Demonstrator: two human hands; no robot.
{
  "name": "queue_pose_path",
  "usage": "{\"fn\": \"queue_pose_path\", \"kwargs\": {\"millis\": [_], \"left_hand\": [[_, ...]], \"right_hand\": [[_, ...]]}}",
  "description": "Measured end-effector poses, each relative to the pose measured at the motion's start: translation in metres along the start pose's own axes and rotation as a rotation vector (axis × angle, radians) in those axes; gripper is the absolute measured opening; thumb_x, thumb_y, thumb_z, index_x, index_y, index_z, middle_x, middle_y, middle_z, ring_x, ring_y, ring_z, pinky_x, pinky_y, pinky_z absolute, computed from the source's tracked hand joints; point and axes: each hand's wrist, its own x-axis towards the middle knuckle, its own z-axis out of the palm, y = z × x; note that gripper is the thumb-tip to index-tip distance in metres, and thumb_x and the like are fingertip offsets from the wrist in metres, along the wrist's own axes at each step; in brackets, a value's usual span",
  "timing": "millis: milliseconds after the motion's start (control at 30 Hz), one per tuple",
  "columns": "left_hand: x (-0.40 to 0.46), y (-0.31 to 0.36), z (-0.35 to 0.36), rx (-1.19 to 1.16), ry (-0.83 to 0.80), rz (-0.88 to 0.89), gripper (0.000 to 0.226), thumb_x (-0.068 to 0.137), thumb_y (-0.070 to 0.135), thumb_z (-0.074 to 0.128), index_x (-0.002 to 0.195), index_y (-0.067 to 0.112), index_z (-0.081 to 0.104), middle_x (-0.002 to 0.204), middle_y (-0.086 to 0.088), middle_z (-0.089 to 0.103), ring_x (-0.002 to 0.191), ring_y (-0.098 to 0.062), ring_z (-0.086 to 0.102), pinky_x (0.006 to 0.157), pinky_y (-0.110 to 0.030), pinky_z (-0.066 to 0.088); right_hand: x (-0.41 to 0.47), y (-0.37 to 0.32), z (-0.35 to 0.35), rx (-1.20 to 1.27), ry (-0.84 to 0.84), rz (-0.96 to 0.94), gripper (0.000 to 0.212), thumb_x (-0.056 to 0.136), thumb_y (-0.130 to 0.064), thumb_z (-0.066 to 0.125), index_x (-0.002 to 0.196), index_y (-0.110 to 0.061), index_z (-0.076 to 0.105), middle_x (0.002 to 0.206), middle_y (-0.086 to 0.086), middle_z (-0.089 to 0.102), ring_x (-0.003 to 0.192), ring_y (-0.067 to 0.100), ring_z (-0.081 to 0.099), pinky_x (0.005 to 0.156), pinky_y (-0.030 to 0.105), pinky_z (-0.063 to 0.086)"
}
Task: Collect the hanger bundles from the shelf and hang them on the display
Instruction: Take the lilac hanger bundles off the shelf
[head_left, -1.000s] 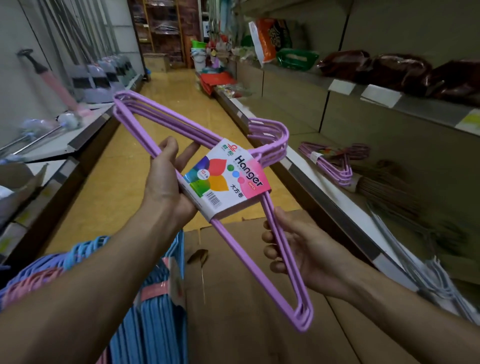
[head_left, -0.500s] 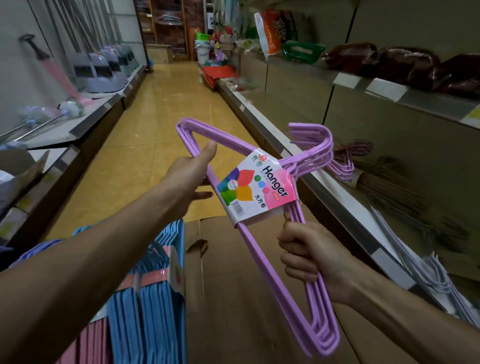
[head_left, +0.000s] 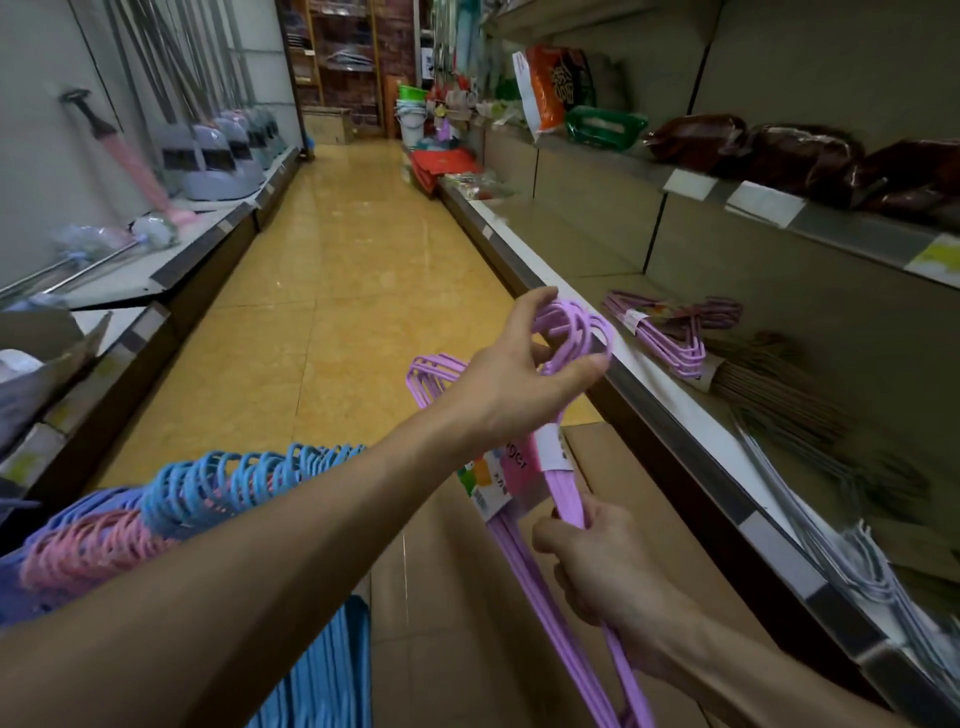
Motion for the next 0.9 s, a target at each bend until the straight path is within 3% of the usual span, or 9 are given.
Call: {"fn": "queue_pose_path", "kwargs": {"millis": [133, 233, 267, 367, 567, 667, 733, 900], "left_hand": [[0.000, -0.003, 0.000, -0.066, 0.079, -0.004, 0.072, 0.086, 0.045, 0.072, 0.145, 0.036, 0.031, 0.132, 0.003, 0.061, 0.116, -0.012, 0.060, 0.099, -0.037, 0.050], [-0.004, -0.005, -0.005, -0.072, 0.145, -0.047, 0.070, 0.082, 0.042, 0.076, 0.142, 0.030, 0.041, 0.116, 0.000, 0.066, 0.100, -0.013, 0.068, 0.091, -0.035, 0.056], [-0.006, -0.007, -0.007, -0.071, 0.172, -0.062, 0.069, 0.081, 0.040, 0.078, 0.140, 0.029, 0.043, 0.113, -0.002, 0.067, 0.096, -0.014, 0.070, 0.090, -0.037, 0.057], [-0.010, -0.014, -0.020, -0.099, 0.226, -0.102, 0.064, 0.080, 0.032, 0.081, 0.135, 0.029, 0.049, 0.108, -0.007, 0.070, 0.091, -0.017, 0.073, 0.088, -0.040, 0.058], [-0.023, -0.026, -0.050, -0.258, 0.204, -0.144, 0.043, 0.082, 0.013, 0.077, 0.122, 0.021, 0.062, 0.098, -0.013, 0.076, 0.090, -0.023, 0.075, 0.091, -0.049, 0.057], [-0.030, -0.032, -0.058, -0.249, 0.153, -0.144, 0.043, 0.082, 0.016, 0.077, 0.122, 0.022, 0.062, 0.099, -0.012, 0.076, 0.094, -0.023, 0.074, 0.093, -0.049, 0.056], [-0.034, -0.035, -0.064, -0.175, 0.104, -0.159, 0.051, 0.079, 0.026, 0.078, 0.125, 0.024, 0.059, 0.100, -0.008, 0.077, 0.096, -0.020, 0.074, 0.094, -0.045, 0.056], [-0.043, -0.051, -0.080, 0.249, 0.056, -0.284, 0.077, 0.074, 0.051, 0.079, 0.139, 0.025, 0.049, 0.115, 0.000, 0.068, 0.104, -0.014, 0.064, 0.089, -0.032, 0.052]], "right_hand": [[-0.004, 0.004, 0.011, -0.112, -0.012, -0.036, 0.007, 0.094, -0.016, 0.063, 0.088, -0.020, 0.062, 0.066, 0.002, 0.062, 0.044, 0.004, 0.052, 0.044, 0.018, 0.042], [-0.005, 0.011, 0.023, -0.140, -0.002, -0.060, 0.012, 0.086, -0.027, 0.073, 0.093, -0.020, 0.066, 0.082, 0.009, 0.071, 0.064, 0.022, 0.068, 0.058, 0.034, 0.060], [-0.005, 0.012, 0.026, -0.093, -0.024, -0.049, 0.016, 0.086, -0.028, 0.074, 0.095, -0.018, 0.066, 0.081, 0.009, 0.070, 0.060, 0.021, 0.066, 0.058, 0.033, 0.060], [-0.007, 0.009, 0.029, 0.104, -0.190, 0.038, 0.027, 0.086, -0.025, 0.076, 0.106, -0.012, 0.063, 0.078, 0.011, 0.064, 0.047, 0.012, 0.056, 0.051, 0.022, 0.051], [-0.001, 0.007, 0.021, 0.427, -0.539, 0.304, 0.039, 0.087, -0.005, 0.069, 0.125, -0.008, 0.058, 0.094, 0.014, 0.067, 0.079, 0.023, 0.068, 0.077, 0.036, 0.059], [0.007, 0.015, 0.018, 0.454, -0.673, 0.339, 0.046, 0.087, 0.004, 0.066, 0.131, -0.009, 0.057, 0.103, 0.015, 0.069, 0.093, 0.028, 0.069, 0.084, 0.040, 0.057], [0.009, 0.022, 0.023, 0.398, -0.694, 0.292, 0.049, 0.088, 0.007, 0.064, 0.133, -0.009, 0.056, 0.102, 0.015, 0.068, 0.092, 0.027, 0.069, 0.081, 0.037, 0.057], [0.017, 0.043, 0.036, 0.252, -0.648, 0.196, 0.047, 0.090, 0.008, 0.060, 0.131, -0.012, 0.055, 0.097, 0.011, 0.068, 0.086, 0.023, 0.069, 0.076, 0.033, 0.057]]}}
